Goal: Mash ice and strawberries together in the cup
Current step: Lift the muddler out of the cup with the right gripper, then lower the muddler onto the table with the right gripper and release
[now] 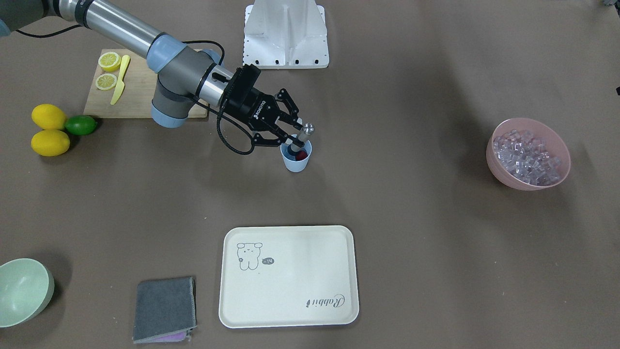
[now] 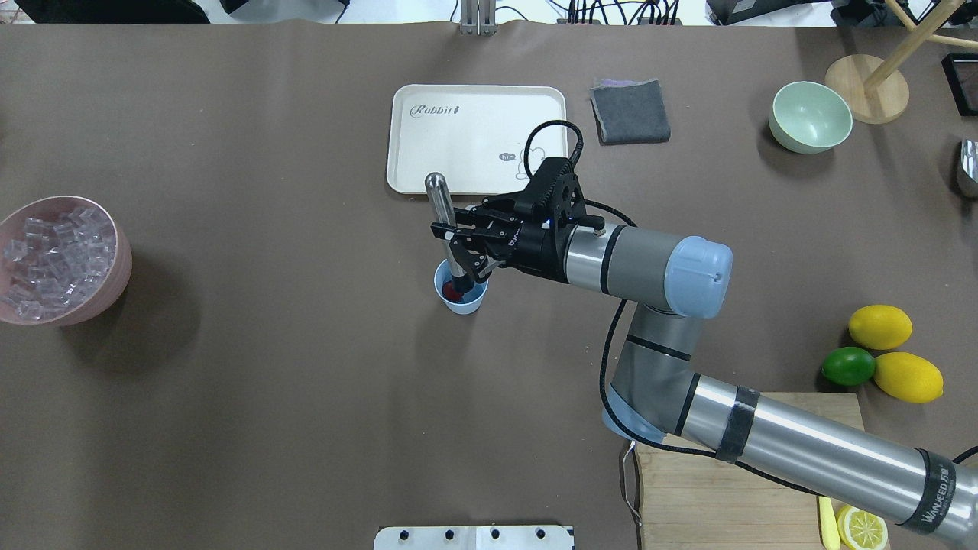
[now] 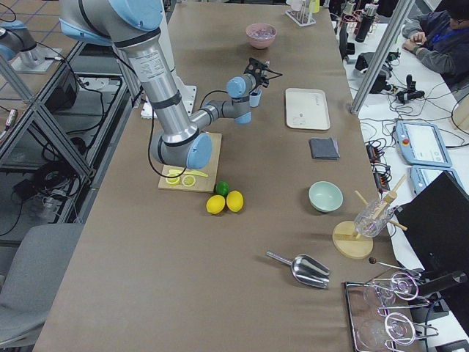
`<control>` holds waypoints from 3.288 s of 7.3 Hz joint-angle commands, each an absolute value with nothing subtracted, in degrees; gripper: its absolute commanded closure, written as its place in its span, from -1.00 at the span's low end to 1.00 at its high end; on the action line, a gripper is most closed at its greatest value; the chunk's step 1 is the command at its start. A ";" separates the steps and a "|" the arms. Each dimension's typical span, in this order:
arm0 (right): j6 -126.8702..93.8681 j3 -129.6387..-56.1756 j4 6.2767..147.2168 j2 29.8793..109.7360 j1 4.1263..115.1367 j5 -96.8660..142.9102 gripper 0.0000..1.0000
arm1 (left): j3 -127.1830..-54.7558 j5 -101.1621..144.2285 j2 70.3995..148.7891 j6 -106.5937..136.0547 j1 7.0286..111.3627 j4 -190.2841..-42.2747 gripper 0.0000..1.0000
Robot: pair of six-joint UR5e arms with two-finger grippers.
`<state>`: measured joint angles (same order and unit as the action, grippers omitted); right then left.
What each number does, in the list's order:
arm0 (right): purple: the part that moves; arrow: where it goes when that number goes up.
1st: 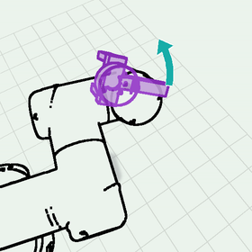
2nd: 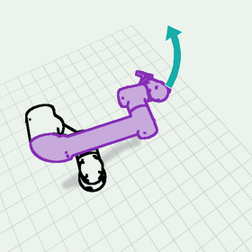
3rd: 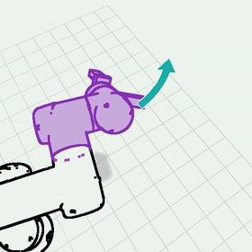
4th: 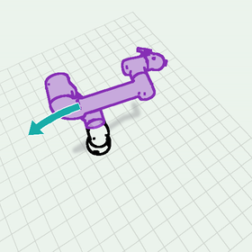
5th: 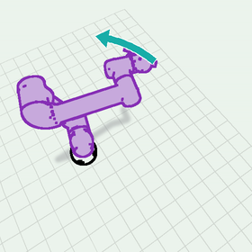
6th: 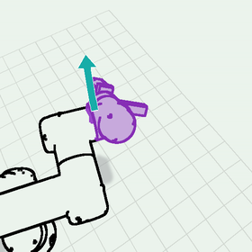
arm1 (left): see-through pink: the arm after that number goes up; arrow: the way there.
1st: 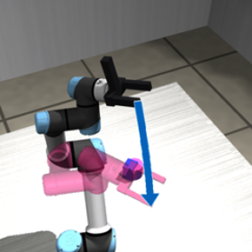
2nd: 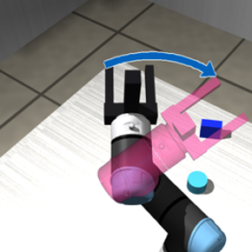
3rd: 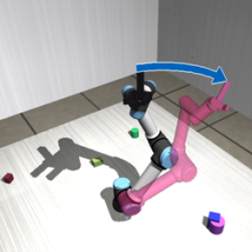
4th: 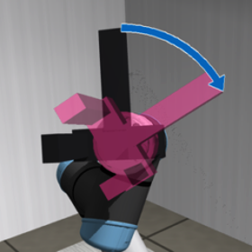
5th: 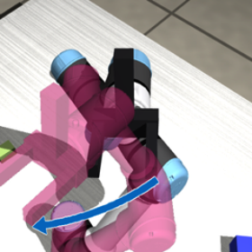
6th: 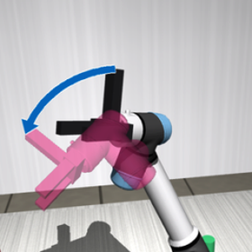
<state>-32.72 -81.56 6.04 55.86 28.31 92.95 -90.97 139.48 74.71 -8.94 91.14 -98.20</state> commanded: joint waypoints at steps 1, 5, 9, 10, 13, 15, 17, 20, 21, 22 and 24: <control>-35.06 -85.95 8.52 55.90 29.52 92.90 1.00 | -90.97 139.48 74.71 -8.96 91.14 -98.26 -0.96; -41.22 -92.76 28.21 59.39 35.14 93.51 1.00 | -91.32 139.39 74.71 -8.96 91.14 -98.26 -0.96; -48.25 -103.43 59.64 64.49 43.82 108.56 1.00 | -102.16 132.48 75.93 6.88 89.23 -91.09 -0.96; -47.82 -105.97 64.29 68.08 47.86 114.64 1.00 | -105.00 132.36 76.81 6.94 89.04 -86.88 -0.96; -44.07 -106.79 85.05 72.52 53.51 123.46 1.00 | -105.64 132.36 78.30 6.77 89.03 -86.40 -0.96; -37.18 -105.39 99.09 70.50 54.40 125.67 1.00 | -105.65 132.36 78.22 6.77 89.03 -88.40 -0.96; -35.70 -97.43 98.10 69.08 54.58 126.92 1.00 | -105.64 130.27 77.87 6.68 89.03 -90.69 -0.96; -36.64 -87.64 83.97 71.00 54.58 127.09 1.00 | -106.34 130.25 77.78 6.68 89.03 -91.66 -0.96; -38.30 -87.63 82.63 71.54 54.58 127.09 1.00 | -106.43 130.25 77.87 6.68 88.95 -92.02 -0.96; -40.76 -87.71 82.53 71.46 54.41 127.09 1.00 | -106.44 130.25 77.96 6.68 88.95 -92.02 -0.96; -41.40 -87.54 82.44 71.28 53.97 127.00 1.00 | -106.26 130.25 77.96 6.68 88.95 -92.02 -0.96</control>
